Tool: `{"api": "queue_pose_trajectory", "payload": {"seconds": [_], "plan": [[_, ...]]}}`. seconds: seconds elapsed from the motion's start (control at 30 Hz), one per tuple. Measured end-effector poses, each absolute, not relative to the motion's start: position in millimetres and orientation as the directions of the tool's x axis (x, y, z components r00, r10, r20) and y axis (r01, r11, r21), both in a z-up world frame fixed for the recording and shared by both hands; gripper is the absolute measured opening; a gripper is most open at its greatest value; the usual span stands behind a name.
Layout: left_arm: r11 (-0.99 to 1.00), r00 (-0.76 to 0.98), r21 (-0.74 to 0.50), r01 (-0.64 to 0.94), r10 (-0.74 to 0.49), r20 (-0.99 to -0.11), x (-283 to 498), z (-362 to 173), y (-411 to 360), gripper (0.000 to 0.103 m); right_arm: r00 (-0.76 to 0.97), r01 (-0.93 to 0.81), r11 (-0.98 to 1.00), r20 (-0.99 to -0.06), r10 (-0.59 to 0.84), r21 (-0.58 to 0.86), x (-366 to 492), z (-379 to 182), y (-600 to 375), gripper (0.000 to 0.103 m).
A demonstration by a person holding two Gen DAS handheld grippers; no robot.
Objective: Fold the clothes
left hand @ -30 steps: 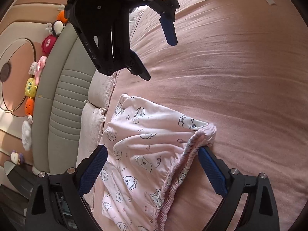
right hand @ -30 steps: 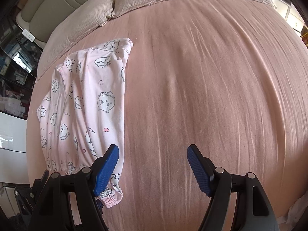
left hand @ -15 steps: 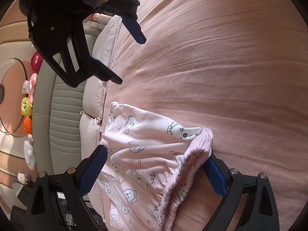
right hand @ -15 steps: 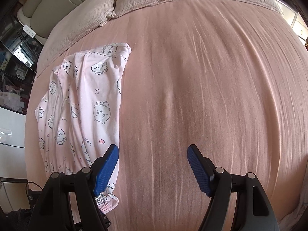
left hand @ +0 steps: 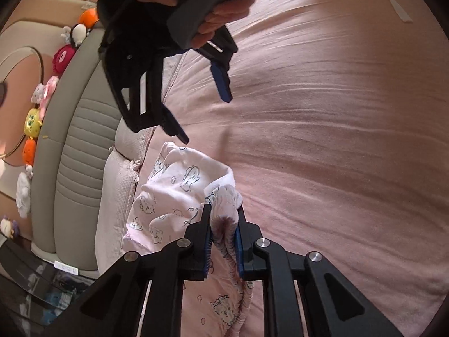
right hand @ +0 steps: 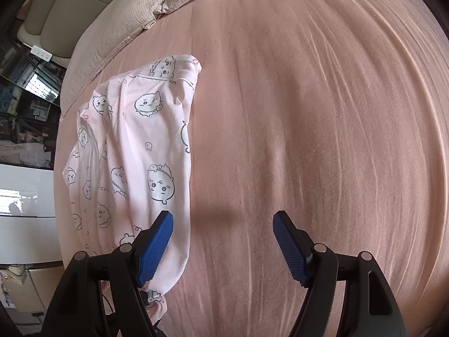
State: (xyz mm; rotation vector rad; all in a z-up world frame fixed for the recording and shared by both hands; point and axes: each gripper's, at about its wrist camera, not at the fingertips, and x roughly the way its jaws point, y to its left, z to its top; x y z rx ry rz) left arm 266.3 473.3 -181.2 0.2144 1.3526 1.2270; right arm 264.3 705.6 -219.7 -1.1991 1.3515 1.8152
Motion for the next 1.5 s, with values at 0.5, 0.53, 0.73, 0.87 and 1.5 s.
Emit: {"api": "queue_pose_trajectory", "payload": {"seconds": [0.5, 0.53, 0.73, 0.87, 1.5], "plan": [[0.221, -0.353, 0.661, -0.717, 0.702, -0.618, 191.5, -115.8, 489.7, 0.01, -0.643, -0.731, -0.122, -0.738, -0.207, 0.671, 217.1, -235.6, 724.2, 0.073], [0.225, -0.352, 0.661, -0.716, 0.701, -0.62, 191.1, -116.4, 488.4, 0.01, -0.643, -0.732, -0.114, -0.736, -0.21, 0.672, 216.0, -238.5, 725.7, 0.073], [0.242, -0.331, 0.645, -0.725, 0.698, -0.635, 190.3, -112.9, 480.0, 0.01, -0.675, -0.722, 0.008, -0.702, -0.225, 0.692, 215.0, -261.2, 739.8, 0.073], [0.249, -0.312, 0.626, -0.739, 0.697, -0.645, 192.7, -102.3, 473.2, 0.01, -0.707, -0.699, 0.065, -0.677, -0.204, 0.712, 206.3, -266.8, 755.0, 0.073], [0.285, -0.307, 0.614, -0.736, 0.668, -0.678, 197.2, -108.7, 467.6, 0.01, -0.622, -0.776, -0.004, -0.766, -0.165, 0.631, 194.9, -260.0, 794.0, 0.018]]}}
